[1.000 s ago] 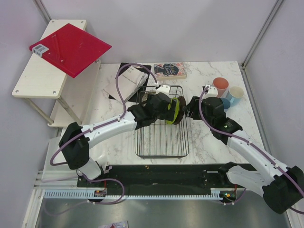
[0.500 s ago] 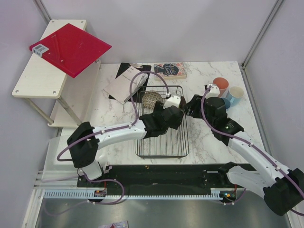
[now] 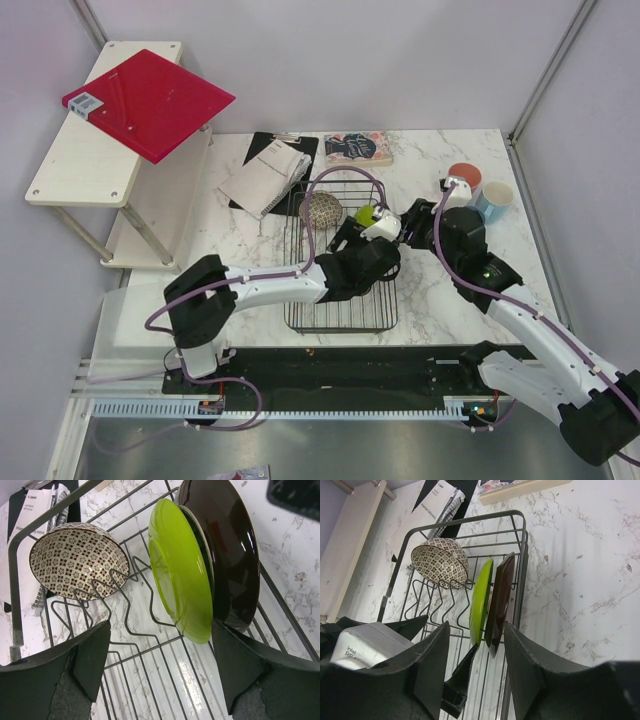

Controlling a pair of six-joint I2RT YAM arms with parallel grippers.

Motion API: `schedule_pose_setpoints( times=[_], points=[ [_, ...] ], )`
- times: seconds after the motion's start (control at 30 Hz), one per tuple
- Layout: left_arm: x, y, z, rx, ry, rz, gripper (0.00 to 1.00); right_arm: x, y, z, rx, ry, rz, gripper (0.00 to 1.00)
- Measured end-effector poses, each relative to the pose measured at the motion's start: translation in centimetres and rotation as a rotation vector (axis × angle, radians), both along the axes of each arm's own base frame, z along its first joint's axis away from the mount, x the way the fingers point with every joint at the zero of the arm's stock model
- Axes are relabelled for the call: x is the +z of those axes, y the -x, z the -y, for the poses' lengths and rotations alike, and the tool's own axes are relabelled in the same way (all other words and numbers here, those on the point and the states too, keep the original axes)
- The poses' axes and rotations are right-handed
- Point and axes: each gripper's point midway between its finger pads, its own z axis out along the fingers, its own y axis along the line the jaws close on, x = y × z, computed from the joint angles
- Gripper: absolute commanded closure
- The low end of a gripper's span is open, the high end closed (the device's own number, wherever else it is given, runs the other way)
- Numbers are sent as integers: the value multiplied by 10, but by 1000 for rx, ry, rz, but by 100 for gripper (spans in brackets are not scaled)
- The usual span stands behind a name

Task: Unload the mixed dishes from the dish rack
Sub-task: Pick up the plate from the dish rack.

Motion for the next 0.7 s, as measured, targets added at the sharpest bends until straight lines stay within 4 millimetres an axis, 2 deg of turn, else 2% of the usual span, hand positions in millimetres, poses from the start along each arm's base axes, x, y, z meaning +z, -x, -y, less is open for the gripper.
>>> schedule_pose_setpoints(
  times=[0.1,0.23,0.33,0.47,0.53,0.6,0.7],
  points=[
    [2,1,-3,4,11,2,10,-1,0,1,-2,3,-4,45],
    [16,10,-22,25,59,-7,7,-7,-2,1,-10,13,-22,50],
    [44,18,-44,61,180,-8,7,-25,-8,-1,-14,27,-77,58],
    [83,26,-74,91,378,-11,7,-49,-15,-5,-9,42,-158,62],
    [96,29,-87,104,456,-14,7,-56,-15,-9,2,42,-182,62],
    [101,32,-96,113,512,-26,6,-57,-14,-12,17,35,-191,62],
    [93,39,-103,116,547,-62,6,-52,-12,-20,52,5,-187,61]
  ],
)
